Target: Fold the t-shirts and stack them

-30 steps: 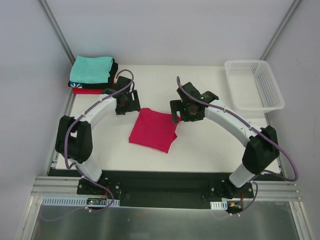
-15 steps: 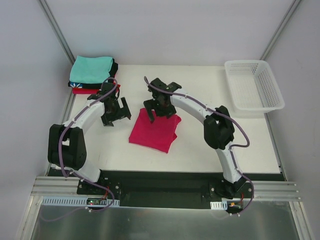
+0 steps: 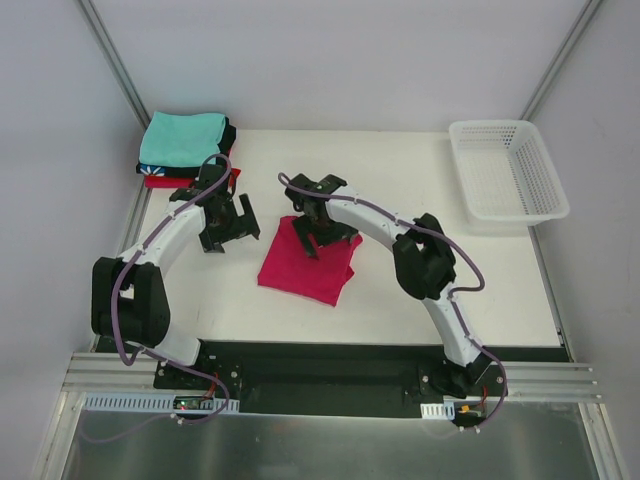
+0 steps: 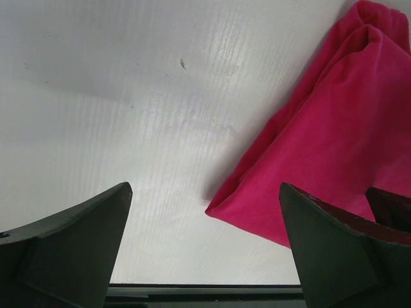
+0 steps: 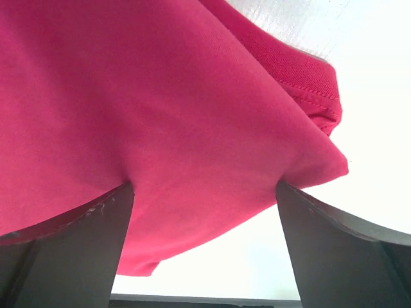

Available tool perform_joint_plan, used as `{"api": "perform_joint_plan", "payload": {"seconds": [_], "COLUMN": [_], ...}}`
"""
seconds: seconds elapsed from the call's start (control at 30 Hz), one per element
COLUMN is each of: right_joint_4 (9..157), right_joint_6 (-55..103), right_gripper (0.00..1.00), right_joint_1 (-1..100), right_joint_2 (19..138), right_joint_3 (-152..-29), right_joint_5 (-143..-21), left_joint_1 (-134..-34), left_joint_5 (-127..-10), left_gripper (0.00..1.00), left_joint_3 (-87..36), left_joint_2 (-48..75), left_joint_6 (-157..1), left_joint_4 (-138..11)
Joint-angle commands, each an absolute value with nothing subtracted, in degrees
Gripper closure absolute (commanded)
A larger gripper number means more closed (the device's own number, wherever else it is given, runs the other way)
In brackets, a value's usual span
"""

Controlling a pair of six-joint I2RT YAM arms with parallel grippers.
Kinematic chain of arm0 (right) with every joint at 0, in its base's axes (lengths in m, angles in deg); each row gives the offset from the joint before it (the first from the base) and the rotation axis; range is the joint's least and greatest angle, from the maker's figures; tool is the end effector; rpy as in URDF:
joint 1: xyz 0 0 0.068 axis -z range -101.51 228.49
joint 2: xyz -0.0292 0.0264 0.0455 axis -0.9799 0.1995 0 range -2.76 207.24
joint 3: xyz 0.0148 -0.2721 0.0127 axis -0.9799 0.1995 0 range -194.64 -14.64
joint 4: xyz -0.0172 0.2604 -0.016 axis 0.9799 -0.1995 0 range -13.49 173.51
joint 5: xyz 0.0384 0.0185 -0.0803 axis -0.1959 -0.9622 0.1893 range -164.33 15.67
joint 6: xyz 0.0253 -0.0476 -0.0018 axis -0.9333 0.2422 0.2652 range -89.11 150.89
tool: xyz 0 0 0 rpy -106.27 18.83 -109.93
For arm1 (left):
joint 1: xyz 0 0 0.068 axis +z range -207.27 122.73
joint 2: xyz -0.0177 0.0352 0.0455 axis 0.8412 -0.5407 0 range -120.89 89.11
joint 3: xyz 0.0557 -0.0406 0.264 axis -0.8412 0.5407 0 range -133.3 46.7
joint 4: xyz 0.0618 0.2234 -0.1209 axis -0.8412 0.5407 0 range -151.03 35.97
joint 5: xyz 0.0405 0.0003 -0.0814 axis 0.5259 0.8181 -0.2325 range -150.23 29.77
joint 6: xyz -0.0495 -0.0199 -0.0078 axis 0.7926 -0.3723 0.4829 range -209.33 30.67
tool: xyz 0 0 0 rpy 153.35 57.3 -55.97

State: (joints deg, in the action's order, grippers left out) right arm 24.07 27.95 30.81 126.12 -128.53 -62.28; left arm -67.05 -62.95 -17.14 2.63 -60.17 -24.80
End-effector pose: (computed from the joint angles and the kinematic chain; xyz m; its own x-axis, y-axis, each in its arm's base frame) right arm 0.3200 0.3404 0.2088 -0.6827 -0.6756 -0.2783 -0.6514 0.7353 -0.1872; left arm 0.3049 -0.0543 0.2443 -0.8311 -0.3506 -0.4317 -0.2418 0.9268 -0.2873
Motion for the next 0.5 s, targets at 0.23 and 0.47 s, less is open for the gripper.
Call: {"api": "perform_joint_plan", "payload": {"seconds": [0.23,0.47], "right_joint_4": [25.0,28.3], "right_joint_6": [26.1,25.1], "right_gripper": [0.04,0.04], "right_joint_1": [31.0,34.1], "right_joint_2": [129.0,124.4], "right_joint_3": [-123.4,-113.6], "right_joint_5": [-62.2,-61.9], "left_joint_1": [-67.3,-67.2], "left_joint_5": [-62.6,-63.0], "left_gripper": [0.01,0.01], "left_joint_3": [-18.2,-18.2], "left_joint_2": [5.5,5.3], "left_joint_6": [-61.2,-61.0], "left_joint_4": [-23.2,-23.3]}}
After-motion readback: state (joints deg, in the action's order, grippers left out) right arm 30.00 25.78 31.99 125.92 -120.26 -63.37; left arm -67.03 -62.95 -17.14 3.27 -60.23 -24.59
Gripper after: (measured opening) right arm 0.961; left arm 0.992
